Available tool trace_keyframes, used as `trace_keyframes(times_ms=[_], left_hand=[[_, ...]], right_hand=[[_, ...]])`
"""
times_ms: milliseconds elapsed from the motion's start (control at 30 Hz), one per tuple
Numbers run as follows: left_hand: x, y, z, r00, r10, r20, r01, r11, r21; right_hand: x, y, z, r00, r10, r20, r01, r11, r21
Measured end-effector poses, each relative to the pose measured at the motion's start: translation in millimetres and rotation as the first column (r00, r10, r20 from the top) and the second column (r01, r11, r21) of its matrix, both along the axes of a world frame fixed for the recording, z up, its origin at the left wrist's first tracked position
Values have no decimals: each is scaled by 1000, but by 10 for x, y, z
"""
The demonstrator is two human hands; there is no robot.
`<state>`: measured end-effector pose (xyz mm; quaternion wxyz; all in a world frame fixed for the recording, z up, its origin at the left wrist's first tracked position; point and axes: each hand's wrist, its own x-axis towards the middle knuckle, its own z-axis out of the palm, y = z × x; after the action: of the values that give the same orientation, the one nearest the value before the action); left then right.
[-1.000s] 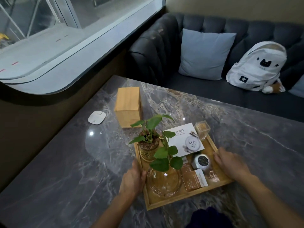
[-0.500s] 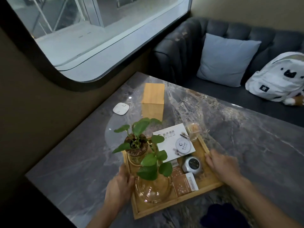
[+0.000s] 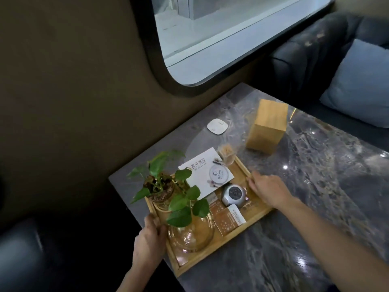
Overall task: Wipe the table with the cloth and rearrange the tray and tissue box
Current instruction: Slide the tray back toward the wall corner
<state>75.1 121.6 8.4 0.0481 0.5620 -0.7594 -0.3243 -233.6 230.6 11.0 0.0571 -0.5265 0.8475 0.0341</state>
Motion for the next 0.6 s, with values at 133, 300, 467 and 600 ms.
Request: trace_keyframes(times_ms=[133,300,467,600], left_hand=[[143,-78,-39,994,105,-37,-104,994,27],[179,-207,-73,981,172,-89,-165,983,78],[191,-332,-124,977,171,-130,-160,983,94],[180,-414,-140,979,160,-125,-148,984,104]], right_hand=[[34,-418,-8,998,65,21,-65,998,13],[9,-749,-64,995,101,-6,-101,995,26],[-25,-854,-164,997,77,24,-79,995,61],[-10,-815,-198,993,14,119,-23,997,78]])
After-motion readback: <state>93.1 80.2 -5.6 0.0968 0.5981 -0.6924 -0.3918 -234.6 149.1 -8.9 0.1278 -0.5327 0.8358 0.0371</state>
